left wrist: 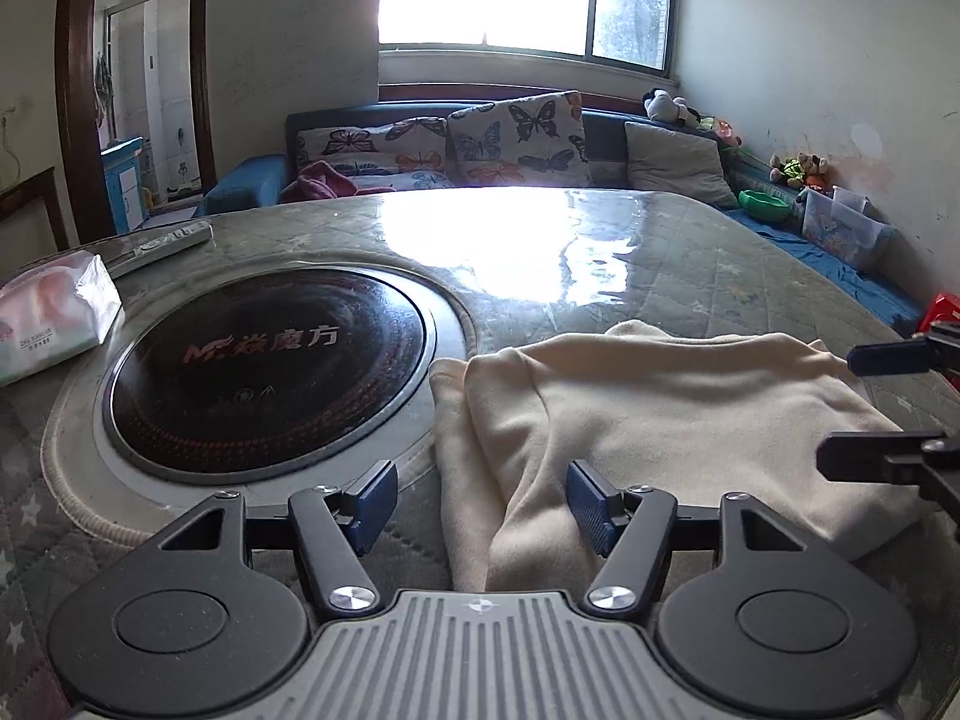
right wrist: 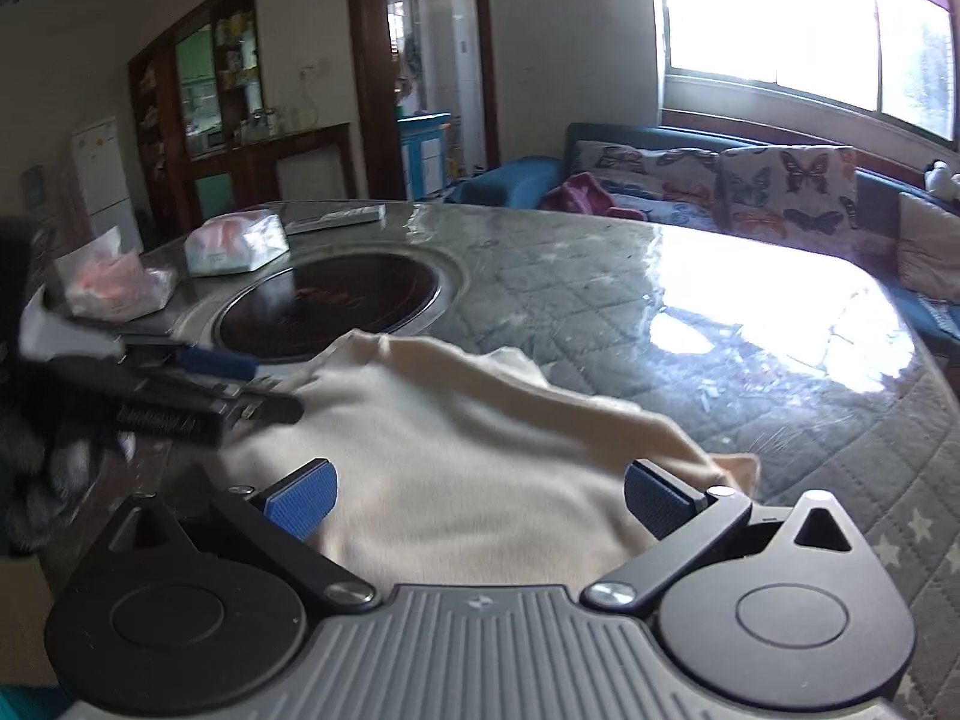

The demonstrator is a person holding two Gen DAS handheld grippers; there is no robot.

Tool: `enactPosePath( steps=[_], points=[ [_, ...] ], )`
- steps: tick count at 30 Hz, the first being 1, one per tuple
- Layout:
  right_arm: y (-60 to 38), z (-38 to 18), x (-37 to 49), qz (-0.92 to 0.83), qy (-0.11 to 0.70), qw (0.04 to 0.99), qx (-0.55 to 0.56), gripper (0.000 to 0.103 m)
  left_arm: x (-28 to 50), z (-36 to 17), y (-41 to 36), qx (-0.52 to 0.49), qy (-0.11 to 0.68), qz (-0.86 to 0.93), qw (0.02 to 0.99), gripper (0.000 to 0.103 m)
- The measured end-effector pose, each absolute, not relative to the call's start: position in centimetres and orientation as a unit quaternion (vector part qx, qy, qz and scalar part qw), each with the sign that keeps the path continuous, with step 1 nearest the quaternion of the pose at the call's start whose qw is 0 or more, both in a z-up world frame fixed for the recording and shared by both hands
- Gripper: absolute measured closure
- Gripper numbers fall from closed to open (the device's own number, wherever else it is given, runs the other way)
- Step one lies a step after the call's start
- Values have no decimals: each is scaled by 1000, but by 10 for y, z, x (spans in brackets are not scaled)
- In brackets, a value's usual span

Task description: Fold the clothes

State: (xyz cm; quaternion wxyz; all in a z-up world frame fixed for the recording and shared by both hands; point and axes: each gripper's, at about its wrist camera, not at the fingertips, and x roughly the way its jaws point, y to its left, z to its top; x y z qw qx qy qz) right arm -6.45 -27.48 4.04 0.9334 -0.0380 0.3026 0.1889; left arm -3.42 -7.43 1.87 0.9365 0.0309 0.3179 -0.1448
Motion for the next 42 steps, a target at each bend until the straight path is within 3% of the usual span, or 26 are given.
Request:
enactPosePath(
  steps=[10, 28, 42],
  points=[
    [-254, 20, -67, 161, 326, 924, -117, 0, -43, 16, -69, 31, 315, -143, 938, 36],
    [-310, 28, -86, 69, 325, 939, -93, 0, -51, 39, -91, 47, 287, -172, 941, 36],
    [-331, 25, -75, 29, 320, 942, -96, 0, -53, 22, -120, 82, 302, -204, 928, 36]
  ],
)
